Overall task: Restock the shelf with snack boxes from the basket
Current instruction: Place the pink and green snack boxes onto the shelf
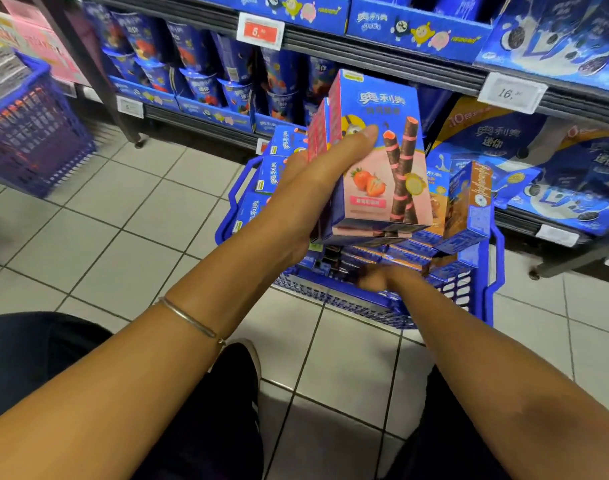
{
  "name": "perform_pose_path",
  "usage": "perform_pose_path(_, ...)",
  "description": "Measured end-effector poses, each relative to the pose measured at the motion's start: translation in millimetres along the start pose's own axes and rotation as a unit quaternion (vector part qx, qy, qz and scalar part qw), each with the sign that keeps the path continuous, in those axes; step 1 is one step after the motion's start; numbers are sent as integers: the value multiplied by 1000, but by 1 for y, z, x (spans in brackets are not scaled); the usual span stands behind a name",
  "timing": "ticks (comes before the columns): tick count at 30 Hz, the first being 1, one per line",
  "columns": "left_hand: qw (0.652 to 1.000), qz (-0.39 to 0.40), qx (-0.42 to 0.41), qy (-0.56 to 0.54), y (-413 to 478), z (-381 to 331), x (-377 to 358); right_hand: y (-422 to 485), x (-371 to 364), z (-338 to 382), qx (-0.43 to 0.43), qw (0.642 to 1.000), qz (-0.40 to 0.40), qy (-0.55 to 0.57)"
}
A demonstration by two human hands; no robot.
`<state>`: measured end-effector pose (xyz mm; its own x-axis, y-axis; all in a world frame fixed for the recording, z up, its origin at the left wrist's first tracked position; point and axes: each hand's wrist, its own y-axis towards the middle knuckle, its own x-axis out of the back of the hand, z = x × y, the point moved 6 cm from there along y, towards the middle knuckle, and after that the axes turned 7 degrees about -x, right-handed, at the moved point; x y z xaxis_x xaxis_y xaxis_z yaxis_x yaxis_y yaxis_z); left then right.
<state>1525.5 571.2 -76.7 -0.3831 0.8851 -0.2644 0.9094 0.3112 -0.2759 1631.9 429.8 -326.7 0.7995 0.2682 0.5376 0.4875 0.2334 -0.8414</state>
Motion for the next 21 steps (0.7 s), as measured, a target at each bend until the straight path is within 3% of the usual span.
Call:
perform_pose_path(5, 1000, 3, 4, 23, -2, 2, 2, 35, -17, -27, -41, 996, 58, -58)
perform_pose_path(9, 999, 10, 0, 41, -1, 5, 3, 43, -20, -37, -55, 994, 25, -86)
perform_pose_path(14, 999, 21, 5, 35, 1, 7, -1, 30, -14, -19, 4, 998, -1, -58)
perform_pose_path(21, 999, 31, 9, 30, 2, 6, -3, 6, -13, -20, 27, 997, 41, 57)
